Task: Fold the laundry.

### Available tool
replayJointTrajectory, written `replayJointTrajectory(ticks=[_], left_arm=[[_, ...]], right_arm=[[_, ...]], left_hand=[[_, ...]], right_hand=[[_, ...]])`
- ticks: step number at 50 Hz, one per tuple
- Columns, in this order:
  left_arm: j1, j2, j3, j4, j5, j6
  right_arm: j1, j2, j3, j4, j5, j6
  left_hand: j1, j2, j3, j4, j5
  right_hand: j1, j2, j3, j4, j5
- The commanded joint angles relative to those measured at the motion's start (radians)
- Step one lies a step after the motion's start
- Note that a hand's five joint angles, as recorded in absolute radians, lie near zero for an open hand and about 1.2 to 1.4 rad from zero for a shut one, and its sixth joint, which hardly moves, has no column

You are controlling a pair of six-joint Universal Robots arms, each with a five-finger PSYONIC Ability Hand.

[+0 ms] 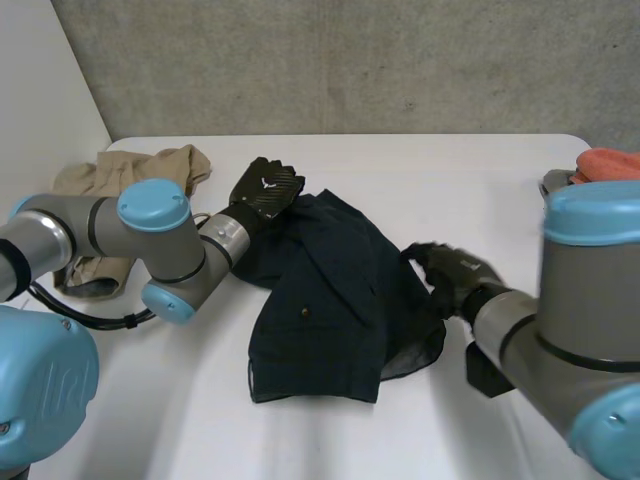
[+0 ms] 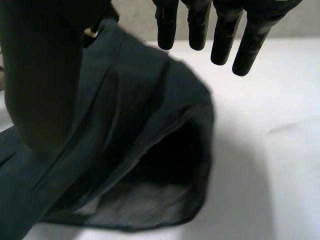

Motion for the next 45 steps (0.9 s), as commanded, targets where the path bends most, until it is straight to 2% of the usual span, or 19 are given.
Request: replayJointTrajectory(ticks=[1, 9, 16, 21, 22, 24, 29, 32, 37, 38, 41, 42, 45], left_arm=[[0.001, 0.011, -0.005, 0.005, -0.006, 0.001], [0.003, 0.071, -0.052, 0.01, -0.034, 0.001], [0.004, 0.109, -0.094, 0.013, -0.035, 0.001], [0.006, 0.12, -0.086, 0.013, -0.037, 0.0], [0.006, 0.12, -0.083, 0.013, -0.037, 0.0], [0.008, 0.123, -0.074, 0.014, -0.038, 0.0], [0.011, 0.143, -0.003, 0.016, -0.07, 0.0], [0.011, 0.161, 0.041, 0.017, -0.093, -0.003], [0.003, 0.229, 0.141, 0.074, -0.164, -0.024], [0.003, 0.239, 0.147, 0.086, -0.175, -0.032], [0.004, 0.305, 0.166, 0.146, -0.234, -0.081], [0.004, 0.321, 0.164, 0.157, -0.248, -0.092], [0.012, 0.391, 0.152, 0.182, -0.29, -0.144]], right_arm=[[0.096, 0.135, -0.133, 0.068, 0.07, 0.06], [0.103, 0.186, -0.213, 0.071, 0.079, 0.163], [0.11, 0.258, -0.302, 0.118, 0.075, 0.215], [0.11, 0.305, -0.345, 0.138, 0.076, 0.22], [0.112, 0.31, -0.355, 0.138, 0.076, 0.226], [0.11, 0.31, -0.371, 0.138, 0.078, 0.229], [0.106, 0.288, -0.438, 0.122, 0.079, 0.22], [0.09, 0.25, -0.507, 0.074, 0.116, 0.197], [0.005, 0.204, -0.624, -0.062, 0.196, -0.006], [-0.009, 0.186, -0.657, -0.113, 0.211, -0.125], [-0.012, 0.157, -0.711, -0.22, 0.228, -0.29], [-0.011, 0.146, -0.734, -0.307, 0.231, -0.396], [-0.012, 0.135, -0.76, -0.418, 0.227, -0.516]], left_hand=[[0.249, 0.215, 0.222, 0.213, 0.244], [0.249, 0.215, 0.222, 0.213, 0.244], [0.249, 0.215, 0.222, 0.213, 0.244], [0.249, 0.215, 0.222, 0.213, 0.244], [0.249, 0.215, 0.222, 0.213, 0.244], [0.249, 0.215, 0.222, 0.213, 0.244], [0.249, 0.215, 0.222, 0.213, 0.244], [0.249, 0.215, 0.222, 0.213, 0.244], [0.249, 0.215, 0.222, 0.213, 0.244], [0.249, 0.215, 0.222, 0.213, 0.244], [0.249, 0.215, 0.222, 0.213, 0.244], [0.249, 0.215, 0.222, 0.213, 0.244], [0.249, 0.215, 0.222, 0.213, 0.244]], right_hand=[[0.063, 0.041, 0.05, 0.027, 0.03], [0.139, 0.117, 0.127, 0.103, 0.106], [0.365, 0.343, 0.352, 0.329, 0.332], [0.799, 0.777, 0.786, 0.763, 0.766], [1.018, 0.996, 1.005, 0.982, 0.984], [1.191, 1.17, 1.179, 1.156, 1.158], [1.192, 1.17, 1.18, 1.156, 1.159], [1.192, 1.17, 1.18, 1.156, 1.159], [1.192, 1.17, 1.18, 1.156, 1.159], [1.192, 1.17, 1.18, 1.156, 1.159], [1.192, 1.17, 1.18, 1.156, 1.159], [1.192, 1.17, 1.18, 1.156, 1.159], [1.192, 1.17, 1.18, 1.156, 1.159]])
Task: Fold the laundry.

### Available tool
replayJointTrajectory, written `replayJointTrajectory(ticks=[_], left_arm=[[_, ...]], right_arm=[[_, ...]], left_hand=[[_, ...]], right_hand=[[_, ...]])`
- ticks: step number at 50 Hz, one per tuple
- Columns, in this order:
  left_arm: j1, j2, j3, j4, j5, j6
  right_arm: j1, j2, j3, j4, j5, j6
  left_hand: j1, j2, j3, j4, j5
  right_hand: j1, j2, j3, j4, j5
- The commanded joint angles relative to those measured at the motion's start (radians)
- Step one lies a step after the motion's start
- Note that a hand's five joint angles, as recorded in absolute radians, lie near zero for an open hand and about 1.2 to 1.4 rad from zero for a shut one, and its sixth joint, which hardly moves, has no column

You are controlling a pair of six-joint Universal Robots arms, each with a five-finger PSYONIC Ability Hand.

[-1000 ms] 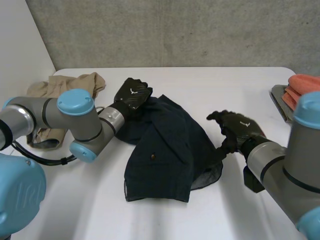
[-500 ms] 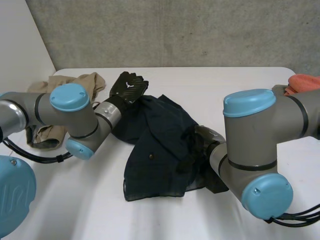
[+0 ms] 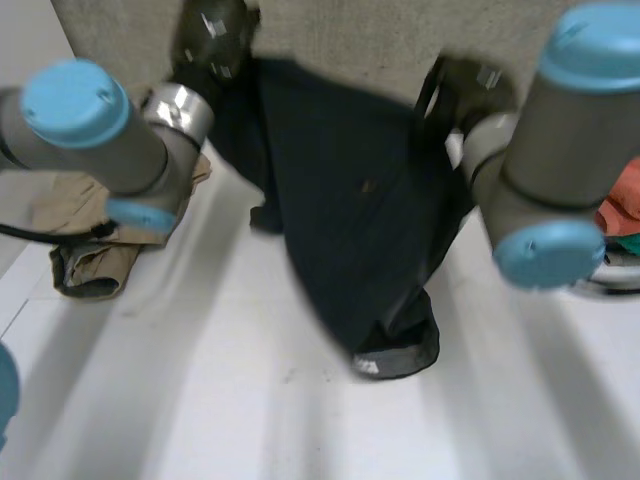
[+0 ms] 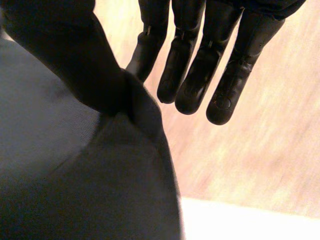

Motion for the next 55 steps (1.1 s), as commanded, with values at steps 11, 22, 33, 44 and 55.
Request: replayJointTrajectory(ticks=[11, 22, 33, 44, 55], left_arm=[[-0.014, 0.316, -0.341, 0.079, -0.104, -0.145], [-0.059, 0.46, -0.788, 0.02, -0.108, -0.115], [-0.151, 0.621, -1.018, 0.017, -0.094, 0.017], [-0.232, 0.784, -1.143, 0.005, -0.099, 0.026], [-0.252, 0.816, -1.146, 0.005, -0.11, 0.025]], right_arm=[[-0.016, -0.09, 0.003, -0.371, -0.143, -0.542], [-0.032, -0.158, 0.376, -0.234, -0.247, -0.534], [-0.118, -0.121, 0.363, -0.111, -0.342, -0.54], [-0.167, 0.023, 0.231, 0.03, -0.726, -0.623], [-0.116, 0.196, 0.191, -0.057, -0.537, -0.803]], left_hand=[[0.249, 0.2, 0.205, 0.198, 0.244], [0.249, 0.2, 0.205, 0.198, 0.244], [0.249, 0.2, 0.205, 0.198, 0.244], [0.249, 0.2, 0.205, 0.198, 0.244], [0.249, 0.2, 0.205, 0.198, 0.244]], right_hand=[[0.418, 0.225, 0.214, 0.21, 0.246], [0.408, 0.214, 0.203, 0.199, 0.236], [-0.803, -0.997, -1.008, -1.012, -0.976], [-0.803, -0.997, -1.008, -1.012, -0.976], [-0.803, -0.997, -1.008, -1.012, -0.976]])
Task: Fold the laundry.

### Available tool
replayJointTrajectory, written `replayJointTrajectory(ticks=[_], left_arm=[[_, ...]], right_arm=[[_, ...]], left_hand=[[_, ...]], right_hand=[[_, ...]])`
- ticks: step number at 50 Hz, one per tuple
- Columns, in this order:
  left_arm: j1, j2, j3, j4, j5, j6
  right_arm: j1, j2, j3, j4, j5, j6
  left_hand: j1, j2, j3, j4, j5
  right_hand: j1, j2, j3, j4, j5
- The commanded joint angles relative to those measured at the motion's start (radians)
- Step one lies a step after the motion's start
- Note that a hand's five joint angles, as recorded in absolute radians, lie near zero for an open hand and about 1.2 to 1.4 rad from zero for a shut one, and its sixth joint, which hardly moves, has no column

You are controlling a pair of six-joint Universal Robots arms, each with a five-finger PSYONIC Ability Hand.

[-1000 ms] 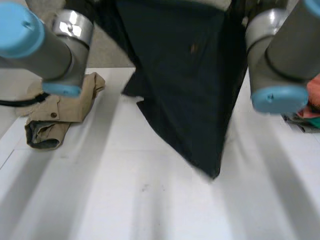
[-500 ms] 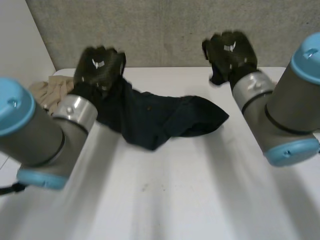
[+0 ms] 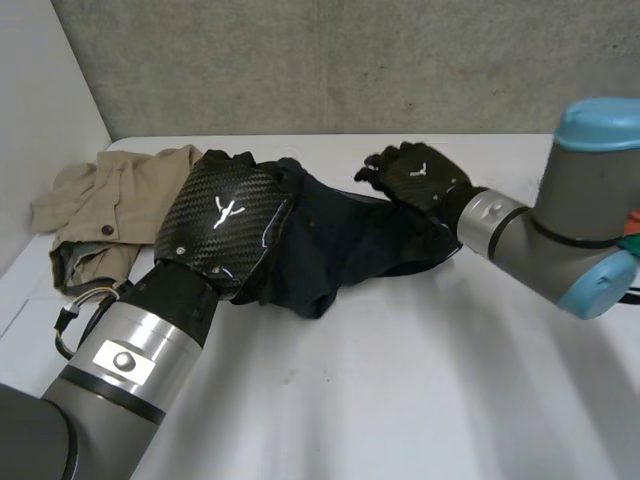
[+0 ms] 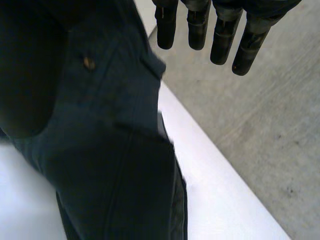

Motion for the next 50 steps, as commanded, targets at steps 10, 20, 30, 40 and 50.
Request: replayJointTrajectory(ticks=[10, 20, 30, 40, 50], left_arm=[[0.003, 0.012, 0.004, 0.008, -0.007, -0.005], [0.084, -0.026, 0.035, 0.017, 0.001, 0.0], [0.147, -0.114, 0.079, 0.017, 0.004, -0.002], [0.146, -0.14, 0.082, 0.016, 0.004, -0.002], [0.137, -0.118, 0.07, 0.014, 0.002, -0.002]], right_arm=[[0.066, 0.187, -0.018, -0.164, 0.302, -0.207], [0.048, -0.144, 0.264, -0.054, 0.311, -0.208], [0.045, -0.274, 0.459, 0.342, 0.291, -0.2], [0.016, -0.356, 0.367, 0.37, 0.299, -0.179], [-0.06, -0.31, 0.143, 0.355, 0.285, -0.121]], left_hand=[[0.249, 0.196, 0.201, 0.194, 0.244], [0.249, 0.196, 0.201, 0.194, 0.244], [0.249, 0.196, 0.201, 0.194, 0.244], [0.249, 0.196, 0.201, 0.194, 0.244], [0.249, 0.196, 0.201, 0.194, 0.244]], right_hand=[[1.091, 1.07, 1.08, 1.056, 1.055], [1.195, 1.173, 1.183, 1.159, 1.158], [1.195, 1.173, 1.183, 1.159, 1.158], [0.124, 0.102, 0.113, 0.089, 0.088], [-0.022, -0.044, -0.034, -0.058, -0.059]])
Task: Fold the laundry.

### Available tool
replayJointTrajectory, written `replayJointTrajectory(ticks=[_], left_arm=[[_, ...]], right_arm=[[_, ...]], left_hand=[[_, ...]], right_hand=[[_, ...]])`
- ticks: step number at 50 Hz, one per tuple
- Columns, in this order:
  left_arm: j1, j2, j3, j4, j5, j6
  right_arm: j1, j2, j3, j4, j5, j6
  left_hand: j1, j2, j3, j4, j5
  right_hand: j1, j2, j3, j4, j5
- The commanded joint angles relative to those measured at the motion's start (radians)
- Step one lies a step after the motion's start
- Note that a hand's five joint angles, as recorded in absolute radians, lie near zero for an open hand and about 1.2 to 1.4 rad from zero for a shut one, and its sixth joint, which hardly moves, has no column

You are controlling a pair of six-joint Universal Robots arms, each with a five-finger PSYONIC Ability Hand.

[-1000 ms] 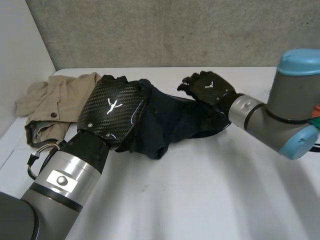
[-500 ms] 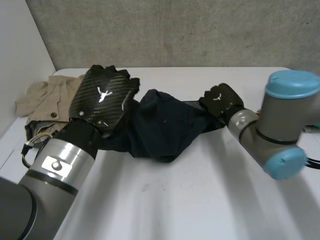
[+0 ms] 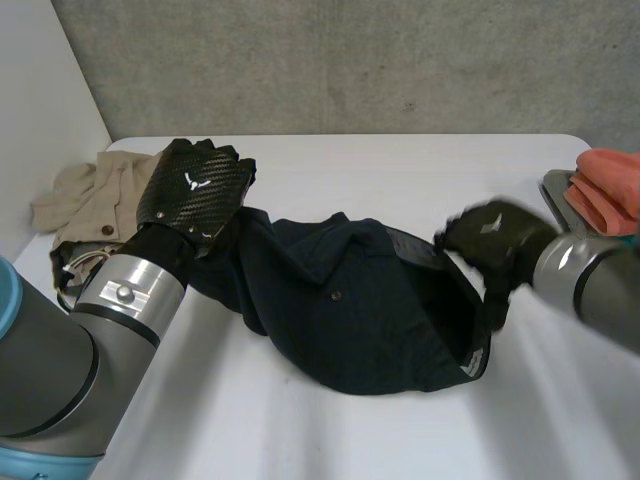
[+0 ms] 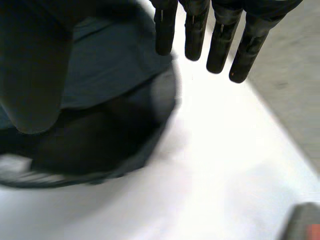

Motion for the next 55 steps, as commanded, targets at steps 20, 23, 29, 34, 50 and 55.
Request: replayJointTrajectory(ticks=[20, 23, 29, 34, 50, 55], left_arm=[[-0.012, 0.071, -0.031, -0.007, 0.005, -0.001], [-0.012, 0.071, -0.027, -0.004, 0.005, -0.001], [-0.008, 0.068, -0.026, 0.0, 0.003, -0.001], [-0.001, 0.068, -0.023, 0.001, 0.003, -0.001], [0.027, 0.056, -0.02, -0.014, 0.0, -0.008], [0.01, -0.037, 0.0, -0.036, 0.0, -0.005]], right_arm=[[0.078, 0.612, -0.603, -0.177, -0.233, 0.302], [0.092, 0.661, -0.64, -0.189, -0.252, 0.336], [0.101, 0.708, -0.683, -0.224, -0.244, 0.343], [0.101, 0.651, -0.677, -0.223, -0.229, 0.349], [0.028, -0.004, -0.168, -0.043, -0.197, 0.067], [0.031, -0.021, -0.058, 0.049, -0.146, -0.026]], left_hand=[[0.249, 0.196, 0.201, 0.194, 0.244], [0.249, 0.196, 0.201, 0.194, 0.244], [0.249, 0.196, 0.201, 0.194, 0.244], [0.249, 0.196, 0.201, 0.194, 0.244], [0.249, 0.196, 0.201, 0.194, 0.244], [0.249, 0.196, 0.201, 0.194, 0.244]], right_hand=[[0.011, -0.055, -0.027, -0.026, -0.019], [0.18, 0.114, 0.142, 0.143, 0.15], [0.685, 0.619, 0.647, 0.648, 0.655], [1.111, 1.045, 1.073, 1.074, 1.081], [1.111, 1.045, 1.073, 1.074, 1.081], [1.111, 1.045, 1.073, 1.074, 1.081]])
